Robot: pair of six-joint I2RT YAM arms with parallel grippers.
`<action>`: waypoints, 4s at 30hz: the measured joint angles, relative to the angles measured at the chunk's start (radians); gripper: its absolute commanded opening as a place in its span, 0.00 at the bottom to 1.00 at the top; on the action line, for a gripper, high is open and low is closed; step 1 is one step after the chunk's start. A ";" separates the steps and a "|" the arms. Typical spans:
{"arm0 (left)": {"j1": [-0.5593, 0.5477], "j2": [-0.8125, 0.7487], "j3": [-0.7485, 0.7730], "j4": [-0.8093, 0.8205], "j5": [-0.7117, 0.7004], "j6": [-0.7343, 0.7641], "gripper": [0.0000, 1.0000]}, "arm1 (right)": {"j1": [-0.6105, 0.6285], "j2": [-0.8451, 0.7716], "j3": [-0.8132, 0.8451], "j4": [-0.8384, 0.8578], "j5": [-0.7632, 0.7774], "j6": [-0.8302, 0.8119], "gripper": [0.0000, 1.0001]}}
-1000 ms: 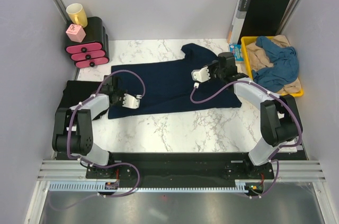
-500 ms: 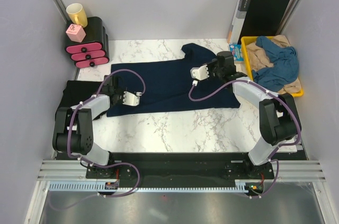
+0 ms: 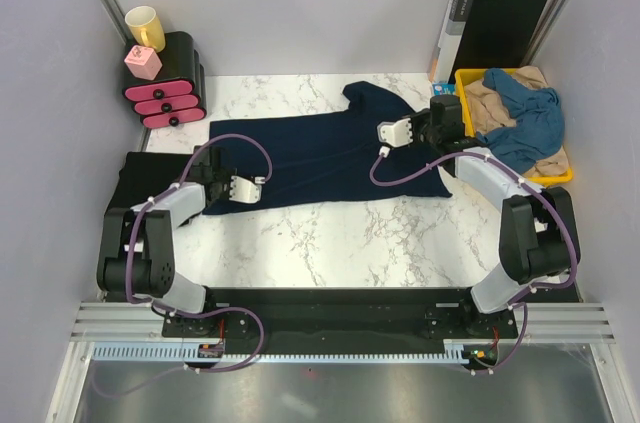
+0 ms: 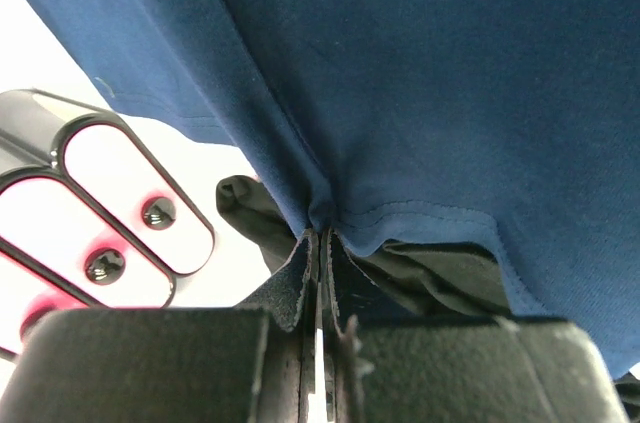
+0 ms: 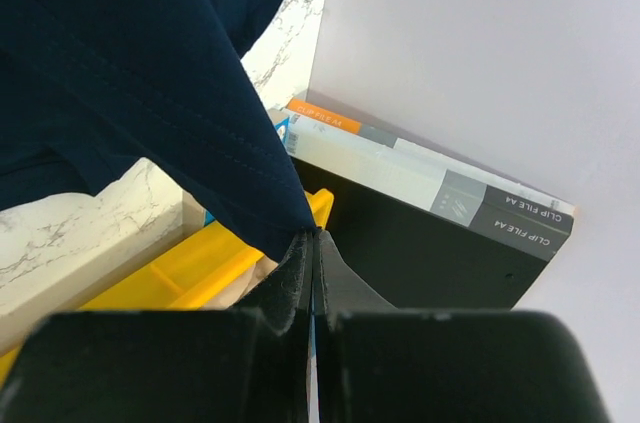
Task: Fold and stack the t-shirts
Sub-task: Flatten out the tshirt
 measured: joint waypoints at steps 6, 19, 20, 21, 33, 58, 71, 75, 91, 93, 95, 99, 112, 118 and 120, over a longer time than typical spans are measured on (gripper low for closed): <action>0.002 0.038 0.014 0.016 -0.012 -0.002 0.02 | -0.003 -0.001 -0.011 -0.013 -0.007 -0.013 0.00; 0.010 -0.121 0.142 -0.177 0.051 -0.103 0.02 | -0.032 -0.061 0.132 -0.460 -0.008 0.021 0.00; 0.011 -0.164 0.159 -0.221 0.072 -0.112 0.02 | -0.040 -0.076 0.177 -0.552 -0.016 0.035 0.00; 0.013 -0.214 0.176 -0.266 0.097 -0.122 0.02 | -0.049 -0.092 0.220 -0.638 -0.027 0.050 0.00; 0.015 -0.566 0.263 -0.657 0.264 -0.163 0.02 | -0.088 -0.418 0.356 -1.211 -0.131 0.137 0.00; 0.082 -0.448 0.322 -0.887 0.299 -0.012 0.02 | -0.099 -0.419 0.346 -1.128 -0.033 0.037 0.00; 0.076 -0.231 0.658 -0.901 0.442 -0.080 0.02 | -0.102 -0.337 0.326 -0.769 -0.042 0.034 0.00; 0.074 -0.164 0.678 -0.809 0.404 -0.119 0.02 | -0.100 -0.294 0.270 -0.573 -0.032 0.059 0.00; 0.055 0.302 1.022 0.314 0.092 -0.175 0.02 | -0.076 0.418 0.845 0.502 0.254 0.275 0.00; 0.053 0.308 1.043 0.441 0.087 -0.180 0.02 | -0.073 0.443 0.951 0.542 0.280 0.298 0.00; 0.043 0.296 1.051 0.549 0.076 -0.189 0.02 | -0.071 0.416 0.985 0.583 0.291 0.318 0.00; 0.008 0.173 0.939 0.681 0.070 -0.203 0.02 | -0.070 0.267 0.911 0.611 0.298 0.366 0.00; 0.001 -0.571 -0.078 0.086 0.272 -0.190 0.02 | -0.144 -0.414 0.151 -0.219 -0.110 0.261 0.00; 0.003 -0.855 -0.150 -0.518 0.349 -0.061 0.02 | -0.143 -0.438 0.146 -0.859 -0.177 0.090 0.00; 0.003 -0.860 -0.119 -0.744 0.354 -0.004 0.02 | -0.143 -0.416 0.174 -1.069 -0.175 0.045 0.00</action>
